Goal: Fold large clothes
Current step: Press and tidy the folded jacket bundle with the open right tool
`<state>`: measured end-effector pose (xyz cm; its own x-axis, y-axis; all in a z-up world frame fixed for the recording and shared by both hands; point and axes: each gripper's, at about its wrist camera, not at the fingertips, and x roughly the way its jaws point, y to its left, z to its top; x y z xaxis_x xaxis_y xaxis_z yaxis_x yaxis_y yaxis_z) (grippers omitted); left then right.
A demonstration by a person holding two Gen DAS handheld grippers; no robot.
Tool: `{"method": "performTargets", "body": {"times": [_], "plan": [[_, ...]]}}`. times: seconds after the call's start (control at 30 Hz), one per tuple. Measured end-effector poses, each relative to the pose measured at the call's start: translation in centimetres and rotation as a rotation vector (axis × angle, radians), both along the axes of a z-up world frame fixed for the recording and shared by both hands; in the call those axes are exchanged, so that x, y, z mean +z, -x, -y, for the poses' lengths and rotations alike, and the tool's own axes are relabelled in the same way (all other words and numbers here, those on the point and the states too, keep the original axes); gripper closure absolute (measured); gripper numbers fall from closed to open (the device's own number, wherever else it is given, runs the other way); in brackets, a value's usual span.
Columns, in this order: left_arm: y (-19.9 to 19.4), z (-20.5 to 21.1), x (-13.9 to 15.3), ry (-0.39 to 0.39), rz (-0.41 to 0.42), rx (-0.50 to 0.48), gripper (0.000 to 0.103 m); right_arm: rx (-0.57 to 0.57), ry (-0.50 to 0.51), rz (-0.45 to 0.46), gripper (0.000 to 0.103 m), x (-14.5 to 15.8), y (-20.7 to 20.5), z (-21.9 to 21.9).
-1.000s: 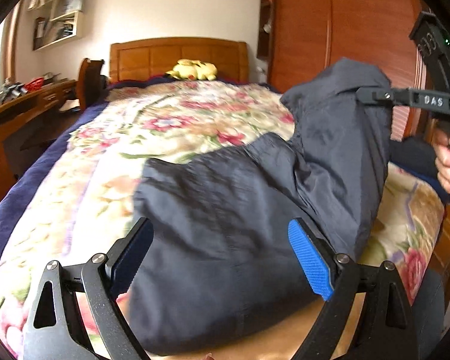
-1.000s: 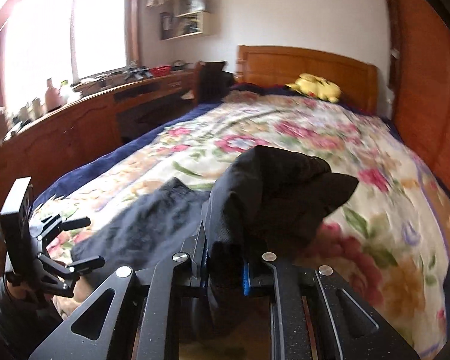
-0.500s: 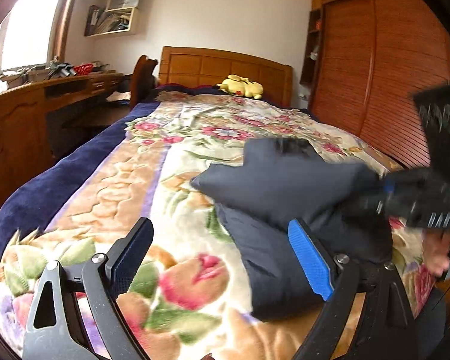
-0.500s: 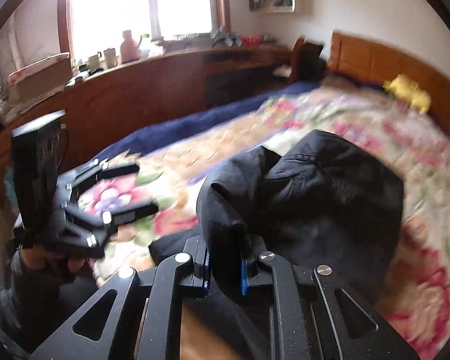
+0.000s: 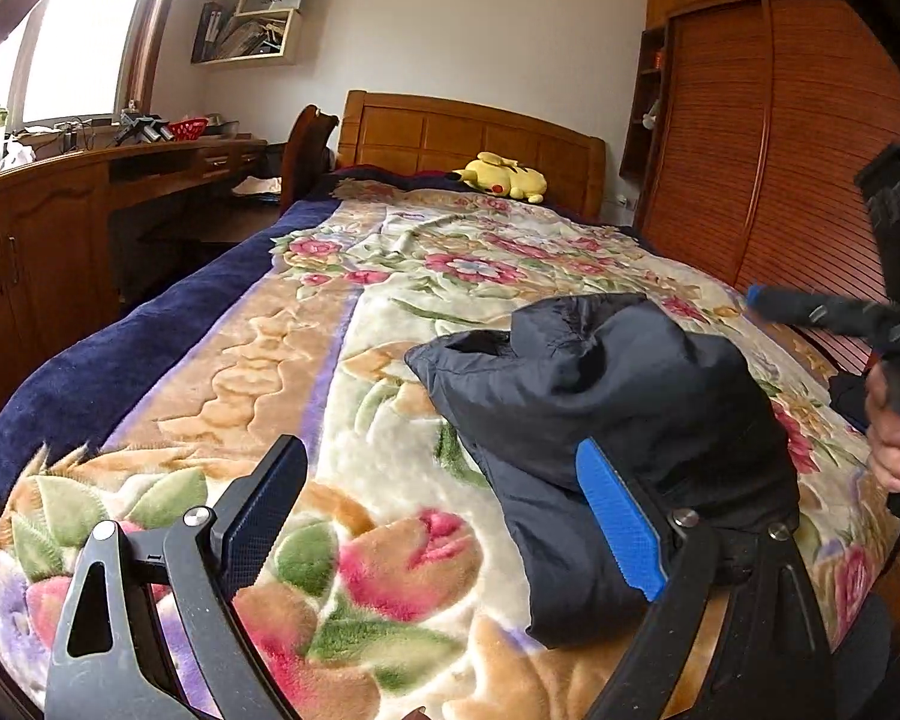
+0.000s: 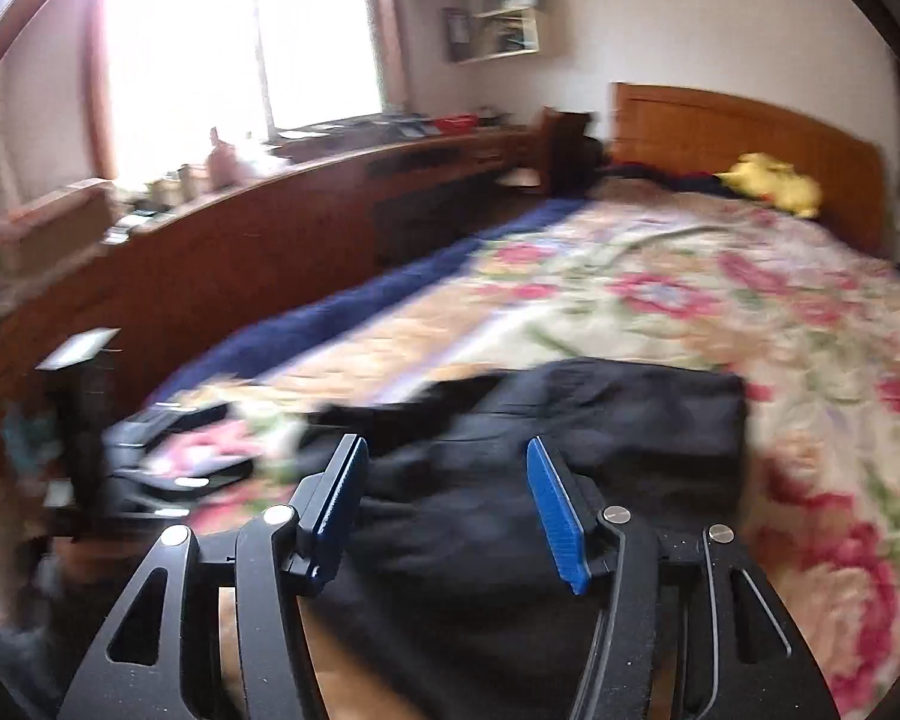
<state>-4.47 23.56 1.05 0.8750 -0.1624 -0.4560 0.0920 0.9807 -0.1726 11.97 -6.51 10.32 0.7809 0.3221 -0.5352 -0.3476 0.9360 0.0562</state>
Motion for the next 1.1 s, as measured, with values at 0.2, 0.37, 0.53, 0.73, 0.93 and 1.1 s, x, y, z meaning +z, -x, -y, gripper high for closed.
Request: {"method": "performTargets", "body": {"times": [0.2,0.37,0.53,0.73,0.93,1.1], "plan": [[0.3,-0.7,0.3,0.011,0.013,0.021,0.011,0.024,0.011,-0.112,0.047,-4.9,-3.4,-2.3],[0.2,-1.6,-0.2,0.016,0.001,0.036,0.011,0.079,0.004,-0.198,0.054,-8.3,-6.0,-4.4],[0.2,-1.9,-0.3,0.020,-0.002,0.039,0.011,0.081,0.033,-0.194,0.054,-9.2,-7.2,-5.4],[0.3,-1.8,-0.7,-0.010,-0.012,0.022,0.011,0.064,0.035,-0.172,0.054,-8.9,-7.0,-5.4],[1.2,-2.0,-1.6,-0.040,-0.043,0.023,0.011,0.036,0.100,-0.059,0.050,-6.8,-3.6,-4.7],[1.7,-2.5,-2.4,-0.060,-0.075,0.039,0.011,-0.034,0.125,-0.015,0.046,-6.4,-4.7,-3.1]]}}
